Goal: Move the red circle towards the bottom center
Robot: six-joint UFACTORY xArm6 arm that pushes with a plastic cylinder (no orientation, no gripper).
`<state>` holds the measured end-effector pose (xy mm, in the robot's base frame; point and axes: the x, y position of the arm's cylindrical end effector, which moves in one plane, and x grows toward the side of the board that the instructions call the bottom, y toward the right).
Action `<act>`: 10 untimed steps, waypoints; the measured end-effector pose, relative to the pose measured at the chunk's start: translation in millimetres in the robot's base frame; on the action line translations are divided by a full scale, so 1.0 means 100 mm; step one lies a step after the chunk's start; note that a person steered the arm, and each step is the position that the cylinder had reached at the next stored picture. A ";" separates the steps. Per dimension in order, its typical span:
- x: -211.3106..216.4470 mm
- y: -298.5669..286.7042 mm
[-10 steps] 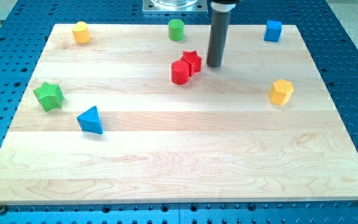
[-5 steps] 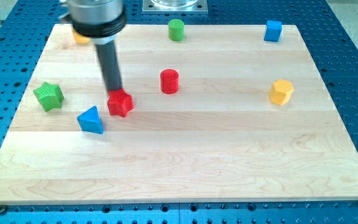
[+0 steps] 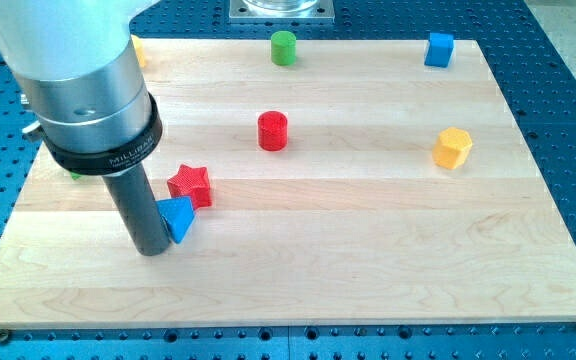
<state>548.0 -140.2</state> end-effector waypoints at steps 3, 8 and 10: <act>-0.13 0.76; -1.08 0.46; -0.10 -0.77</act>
<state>537.6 -217.6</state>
